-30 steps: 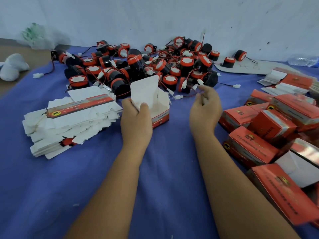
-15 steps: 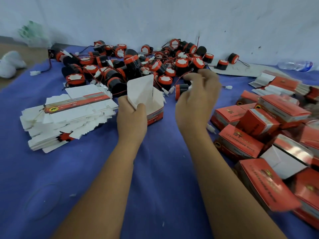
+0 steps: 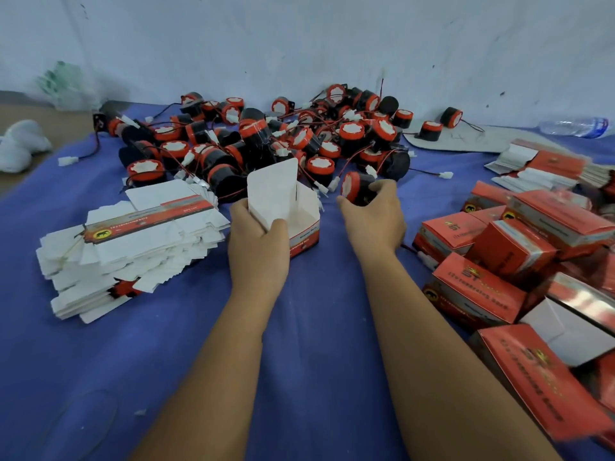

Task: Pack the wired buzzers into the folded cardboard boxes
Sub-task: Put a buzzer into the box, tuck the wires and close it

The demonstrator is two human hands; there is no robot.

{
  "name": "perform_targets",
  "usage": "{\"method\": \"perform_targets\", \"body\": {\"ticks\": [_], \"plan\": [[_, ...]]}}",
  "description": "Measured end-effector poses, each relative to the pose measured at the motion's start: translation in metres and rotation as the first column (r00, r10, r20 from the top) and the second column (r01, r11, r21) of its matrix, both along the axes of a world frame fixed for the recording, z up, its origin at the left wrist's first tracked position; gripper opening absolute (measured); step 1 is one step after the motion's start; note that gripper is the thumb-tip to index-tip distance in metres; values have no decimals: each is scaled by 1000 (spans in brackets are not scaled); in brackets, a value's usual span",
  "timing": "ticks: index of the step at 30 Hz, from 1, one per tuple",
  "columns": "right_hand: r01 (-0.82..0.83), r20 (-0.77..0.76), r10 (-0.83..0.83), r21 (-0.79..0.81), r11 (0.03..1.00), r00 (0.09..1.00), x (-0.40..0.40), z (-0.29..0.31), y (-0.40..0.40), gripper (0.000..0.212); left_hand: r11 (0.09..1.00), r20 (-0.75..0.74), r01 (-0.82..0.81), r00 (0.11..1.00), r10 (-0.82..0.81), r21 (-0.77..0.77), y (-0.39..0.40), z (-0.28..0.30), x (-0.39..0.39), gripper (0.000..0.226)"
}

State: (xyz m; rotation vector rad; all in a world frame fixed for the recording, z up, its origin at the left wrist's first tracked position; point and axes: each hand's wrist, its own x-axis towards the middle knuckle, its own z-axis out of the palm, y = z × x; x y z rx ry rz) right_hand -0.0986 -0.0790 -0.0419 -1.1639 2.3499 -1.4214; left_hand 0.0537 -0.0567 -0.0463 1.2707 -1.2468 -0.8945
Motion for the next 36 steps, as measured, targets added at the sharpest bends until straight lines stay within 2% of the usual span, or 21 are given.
{"method": "perform_targets", "body": {"ticks": [4, 7, 10, 13, 16, 19, 21, 24, 27, 30, 31, 33, 35, 36], "plan": [[67, 82, -59, -104, 992, 995, 2, 0, 8, 35, 999, -60, 32, 998, -32, 0, 2, 3, 2, 35], [76, 68, -60, -266, 961, 996, 9, 1, 17, 26, 996, -110, 94, 989, -95, -14, 3, 7, 3, 52], [57, 42, -42, -469, 882, 998, 21, 3, 33, 35, 994, 82, 99, 992, -95, -43, 2, 10, 5, 73], [-89, -61, 66, -602, 794, 996, 29, 4, 47, 37, 992, 273, 128, 955, -119, -15, 5, 10, 8, 94], [-331, -256, 221, -561, 759, 941, 40, 4, 57, 34, 979, 225, 203, 952, -205, 35, 6, 8, 10, 98], [-450, -412, 277, -417, 790, 868, 49, 2, 58, 37, 969, 129, 243, 961, -246, 39, 3, 4, 13, 80], [-425, -428, 266, -336, 840, 864, 49, 2, 57, 39, 951, 76, 306, 948, -308, 35, 1, 2, 17, 69], [-362, -501, 223, -198, 911, 836, 42, 5, 60, 40, 924, 100, 381, 918, -383, 41, -2, 0, 25, 62], [-260, -674, 195, 5, 966, 712, 36, 6, 60, 38, 895, 133, 442, 885, -445, 54, -4, 1, 30, 63], [-191, -743, 222, 128, 973, 631, 37, 5, 60, 34, 892, 147, 449, 880, -452, 59, -6, -1, 31, 64], [-172, -747, 200, 116, 978, 635, 39, 6, 61, 33, 892, 147, 448, 880, -452, 61, -6, -1, 31, 64], [-183, -754, 106, -20, 983, 648, 43, 11, 62, 29, 891, 149, 449, 878, -454, 67, -6, -1, 31, 64], [-274, -820, 43, -142, 951, 571, 46, 15, 63, 23, 891, 137, 449, 880, -454, 69, -5, -1, 30, 62], [-338, -851, 58, -145, 930, 523, 48, 15, 63, 20, 891, 128, 448, 882, -453, 65, -5, -1, 29, 62]]}}
